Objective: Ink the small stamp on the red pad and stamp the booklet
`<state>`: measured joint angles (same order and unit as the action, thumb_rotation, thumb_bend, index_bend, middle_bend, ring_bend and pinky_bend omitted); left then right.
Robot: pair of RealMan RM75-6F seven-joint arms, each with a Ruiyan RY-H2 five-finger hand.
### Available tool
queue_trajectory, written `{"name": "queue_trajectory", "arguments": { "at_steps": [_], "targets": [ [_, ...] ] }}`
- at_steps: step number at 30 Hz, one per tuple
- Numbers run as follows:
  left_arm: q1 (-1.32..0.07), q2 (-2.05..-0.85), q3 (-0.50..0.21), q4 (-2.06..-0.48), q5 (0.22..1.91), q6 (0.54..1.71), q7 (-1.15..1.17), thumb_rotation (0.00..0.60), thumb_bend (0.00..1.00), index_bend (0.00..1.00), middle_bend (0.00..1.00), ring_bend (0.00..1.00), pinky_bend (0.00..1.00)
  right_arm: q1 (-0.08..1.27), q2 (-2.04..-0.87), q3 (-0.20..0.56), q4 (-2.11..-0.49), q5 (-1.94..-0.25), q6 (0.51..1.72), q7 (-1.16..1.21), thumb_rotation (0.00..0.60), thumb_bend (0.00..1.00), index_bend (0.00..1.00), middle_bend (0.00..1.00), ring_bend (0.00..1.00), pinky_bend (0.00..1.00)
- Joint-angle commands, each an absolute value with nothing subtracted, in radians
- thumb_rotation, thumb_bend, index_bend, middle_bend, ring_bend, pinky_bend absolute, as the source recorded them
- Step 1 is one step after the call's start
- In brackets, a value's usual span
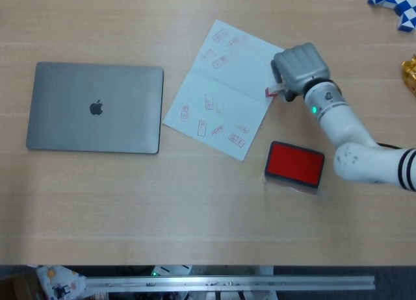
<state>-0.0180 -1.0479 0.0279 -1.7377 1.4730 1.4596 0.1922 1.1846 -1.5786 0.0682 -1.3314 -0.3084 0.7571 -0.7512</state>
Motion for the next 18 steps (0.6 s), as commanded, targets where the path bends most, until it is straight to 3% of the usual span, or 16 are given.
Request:
{"name": "queue_trajectory", "arguments": {
  "at_steps": [1, 18],
  "targets": [
    [-0.020, -1.049, 0.027, -1.737, 1.466, 1.454, 0.196, 0.600, 0.20, 0.19, 0.18, 0.25, 0.15, 1.216, -1.613, 0.068, -1.285, -0.275, 0.745, -0.778, 0.600, 0.52, 0.88, 0.72, 0.63, 0.55],
    [-0.020, -1.050, 0.023, -1.726, 1.441, 1.442, 0.192, 0.600, 0.20, 0.18, 0.17, 0.25, 0.15, 1.312, -1.736, 0.035, -1.089, -0.089, 0.691, -0.920, 0.600, 0.52, 0.88, 0.72, 0.63, 0.55]
  ]
}}
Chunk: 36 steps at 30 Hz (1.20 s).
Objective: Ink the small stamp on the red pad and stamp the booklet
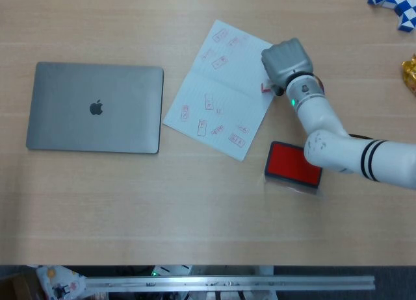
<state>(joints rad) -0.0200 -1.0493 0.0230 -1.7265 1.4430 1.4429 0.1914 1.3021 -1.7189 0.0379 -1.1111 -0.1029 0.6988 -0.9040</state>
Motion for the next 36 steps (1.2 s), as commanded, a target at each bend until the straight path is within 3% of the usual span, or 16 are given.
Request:
{"name": "queue_trajectory", "arguments": {
  "at_steps": [1, 14, 36],
  "targets": [
    [-0.020, -1.050, 0.022, -1.726, 1.440, 1.442, 0.192, 0.600, 0.20, 0.18, 0.17, 0.25, 0.15, 1.314, -1.742, 0.035, -1.080, -0.086, 0.689, -0.923, 0.600, 0.52, 0.88, 0.72, 0.63, 0.55],
    [-0.020, -1.049, 0.022, -1.728, 1.433, 1.439, 0.197, 0.600, 0.20, 0.17, 0.17, 0.24, 0.15, 1.326, -1.813, 0.038, -0.975, -0.048, 0.662, -0.974, 0.600, 0.53, 0.89, 0.73, 0.63, 0.55],
    [-0.016, -1.048, 0.023, -1.726, 1.424, 1.437, 0.196, 0.600, 0.20, 0.14, 0.16, 0.24, 0.15, 1.308, -1.841, 0.061, -0.941, -0.057, 0.670, -1.020, 0.600, 0.53, 0.89, 0.73, 0.63, 0.55]
  ]
}}
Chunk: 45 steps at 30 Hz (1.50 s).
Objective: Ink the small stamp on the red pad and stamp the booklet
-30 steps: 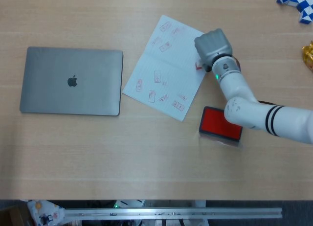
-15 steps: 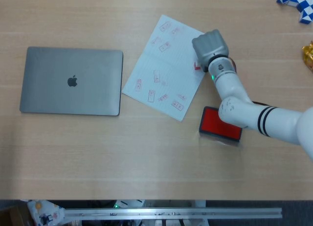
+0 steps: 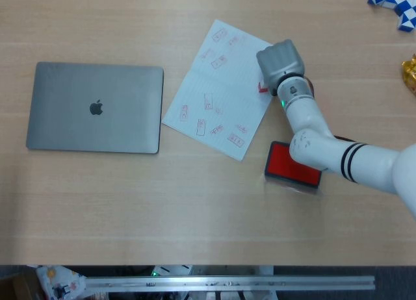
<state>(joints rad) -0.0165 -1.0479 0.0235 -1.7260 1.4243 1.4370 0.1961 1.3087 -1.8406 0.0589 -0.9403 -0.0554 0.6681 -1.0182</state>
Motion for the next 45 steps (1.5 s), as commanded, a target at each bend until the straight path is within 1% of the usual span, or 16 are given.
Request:
{"name": "queue_trajectory", "arguments": {
  "at_steps": [1, 7, 15, 21, 25, 35, 45],
  "targets": [
    [-0.016, -1.048, 0.023, -1.725, 1.423, 1.437, 0.196, 0.600, 0.20, 0.14, 0.16, 0.24, 0.15, 1.307, -1.841, 0.062, -0.941, -0.056, 0.671, -1.022, 0.600, 0.53, 0.89, 0.73, 0.63, 0.55],
    [-0.015, -1.047, 0.024, -1.723, 1.419, 1.435, 0.193, 0.600, 0.20, 0.13, 0.16, 0.24, 0.15, 1.296, -1.831, 0.076, -0.951, -0.061, 0.670, -1.017, 0.600, 0.53, 0.89, 0.73, 0.63, 0.55],
    [-0.016, -1.044, 0.026, -1.725, 1.425, 1.433, 0.189, 0.600, 0.20, 0.13, 0.16, 0.24, 0.15, 1.278, -1.718, 0.112, -1.087, -0.084, 0.707, -0.969, 0.600, 0.53, 0.89, 0.73, 0.63, 0.55],
    [-0.015, -1.044, 0.029, -1.727, 1.435, 1.437, 0.188, 0.600, 0.20, 0.13, 0.16, 0.24, 0.15, 1.273, -1.677, 0.120, -1.112, -0.086, 0.730, -0.953, 0.600, 0.53, 0.89, 0.73, 0.63, 0.55],
    [-0.014, -1.042, 0.030, -1.728, 1.436, 1.438, 0.186, 0.600, 0.20, 0.13, 0.15, 0.24, 0.15, 1.279, -1.690, 0.120, -1.075, -0.065, 0.719, -0.959, 0.600, 0.53, 0.89, 0.73, 0.63, 0.55],
    [-0.015, -1.041, 0.029, -1.731, 1.420, 1.429, 0.197, 0.600, 0.20, 0.13, 0.15, 0.24, 0.15, 1.306, -1.782, 0.109, -0.930, 0.002, 0.659, -1.017, 0.600, 0.53, 0.90, 0.73, 0.63, 0.55],
    [-0.018, -1.040, 0.027, -1.739, 1.407, 1.419, 0.212, 0.600, 0.20, 0.13, 0.15, 0.24, 0.15, 1.328, -1.859, 0.116, -0.817, 0.062, 0.625, -1.086, 0.600, 0.53, 0.91, 0.74, 0.64, 0.55]
  ]
}}
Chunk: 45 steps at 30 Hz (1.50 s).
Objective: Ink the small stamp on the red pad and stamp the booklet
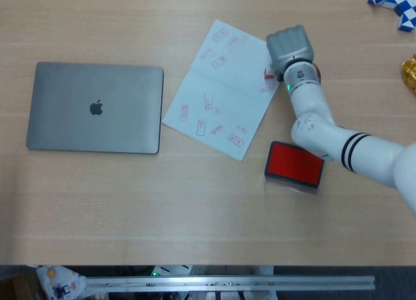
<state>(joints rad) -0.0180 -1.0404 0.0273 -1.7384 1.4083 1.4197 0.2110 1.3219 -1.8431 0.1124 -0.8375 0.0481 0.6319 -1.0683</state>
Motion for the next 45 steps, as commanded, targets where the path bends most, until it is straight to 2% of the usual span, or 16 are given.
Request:
{"name": "queue_trajectory", "arguments": {
  "at_steps": [1, 20, 45],
  "targets": [
    [-0.018, -1.040, 0.027, -1.739, 1.406, 1.419, 0.212, 0.600, 0.20, 0.13, 0.15, 0.24, 0.15, 1.329, -1.864, 0.118, -0.809, 0.067, 0.624, -1.092, 0.600, 0.53, 0.91, 0.74, 0.64, 0.55],
    [-0.017, -1.037, 0.028, -1.740, 1.393, 1.413, 0.212, 0.600, 0.20, 0.10, 0.14, 0.24, 0.15, 1.322, -1.934, 0.165, -0.709, 0.064, 0.601, -1.165, 0.600, 0.53, 0.91, 0.74, 0.64, 0.55],
    [-0.015, -1.034, 0.030, -1.738, 1.377, 1.405, 0.208, 0.600, 0.20, 0.08, 0.13, 0.24, 0.15, 1.302, -1.969, 0.220, -0.665, 0.041, 0.597, -1.220, 0.600, 0.53, 0.91, 0.74, 0.64, 0.55]
  ]
}}
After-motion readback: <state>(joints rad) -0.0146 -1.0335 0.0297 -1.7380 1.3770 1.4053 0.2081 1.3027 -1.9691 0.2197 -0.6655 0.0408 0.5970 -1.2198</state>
